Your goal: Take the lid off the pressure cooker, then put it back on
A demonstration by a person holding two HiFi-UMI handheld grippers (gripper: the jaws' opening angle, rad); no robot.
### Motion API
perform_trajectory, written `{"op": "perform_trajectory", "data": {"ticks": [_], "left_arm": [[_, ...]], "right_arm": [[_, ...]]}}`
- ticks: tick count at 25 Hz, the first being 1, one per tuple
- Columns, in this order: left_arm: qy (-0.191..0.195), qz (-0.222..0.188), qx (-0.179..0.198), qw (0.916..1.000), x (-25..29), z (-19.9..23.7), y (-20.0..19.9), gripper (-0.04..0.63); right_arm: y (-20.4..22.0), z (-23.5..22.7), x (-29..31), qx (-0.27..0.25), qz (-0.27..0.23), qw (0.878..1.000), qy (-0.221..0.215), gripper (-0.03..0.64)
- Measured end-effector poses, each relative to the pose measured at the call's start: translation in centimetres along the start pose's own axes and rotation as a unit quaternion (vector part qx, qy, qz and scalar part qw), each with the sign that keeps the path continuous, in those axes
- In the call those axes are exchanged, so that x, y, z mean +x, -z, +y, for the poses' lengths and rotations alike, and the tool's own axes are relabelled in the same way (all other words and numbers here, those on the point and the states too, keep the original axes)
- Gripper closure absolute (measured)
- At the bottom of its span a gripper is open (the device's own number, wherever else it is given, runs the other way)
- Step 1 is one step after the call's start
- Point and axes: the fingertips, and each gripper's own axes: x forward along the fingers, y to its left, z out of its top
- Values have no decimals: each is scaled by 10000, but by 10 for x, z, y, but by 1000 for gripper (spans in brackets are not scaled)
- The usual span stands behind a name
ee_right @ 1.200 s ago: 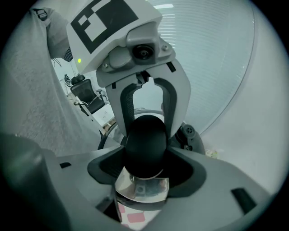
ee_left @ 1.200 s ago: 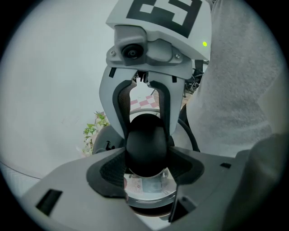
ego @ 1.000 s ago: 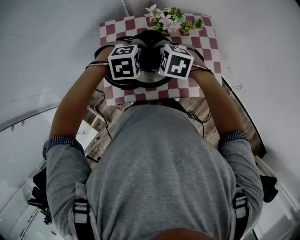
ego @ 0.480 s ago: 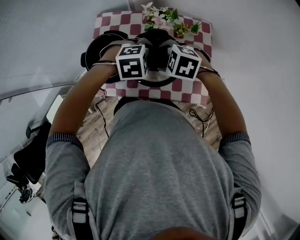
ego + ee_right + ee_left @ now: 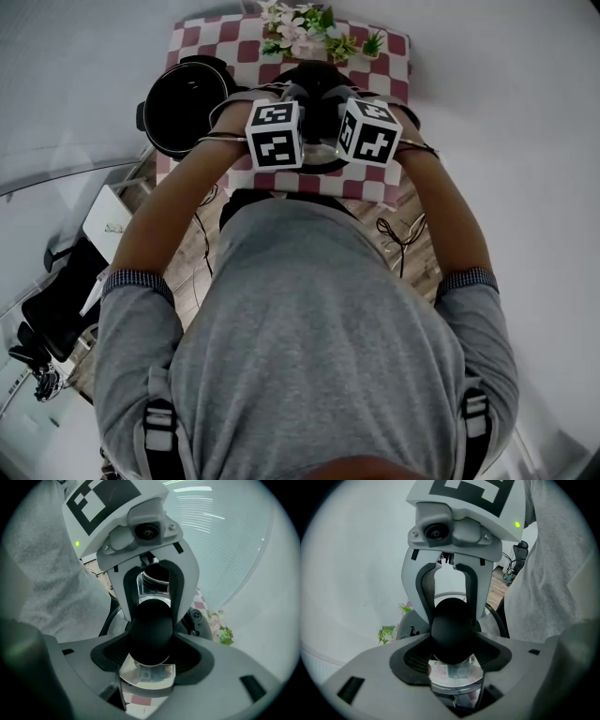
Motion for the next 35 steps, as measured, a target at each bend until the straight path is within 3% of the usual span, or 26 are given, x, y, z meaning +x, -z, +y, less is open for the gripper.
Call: {"op": "perform_trajectory", "data": {"ticks": [18, 35], "left_arm": [[112, 68, -81, 9999, 113, -21, 33, 296], [313, 331, -45, 9990, 175, -23, 71, 296]], "right_arm": [[75, 14, 97, 74, 368, 9992, -102, 325], [100, 10, 160, 271, 487, 9982, -227, 325]]}}
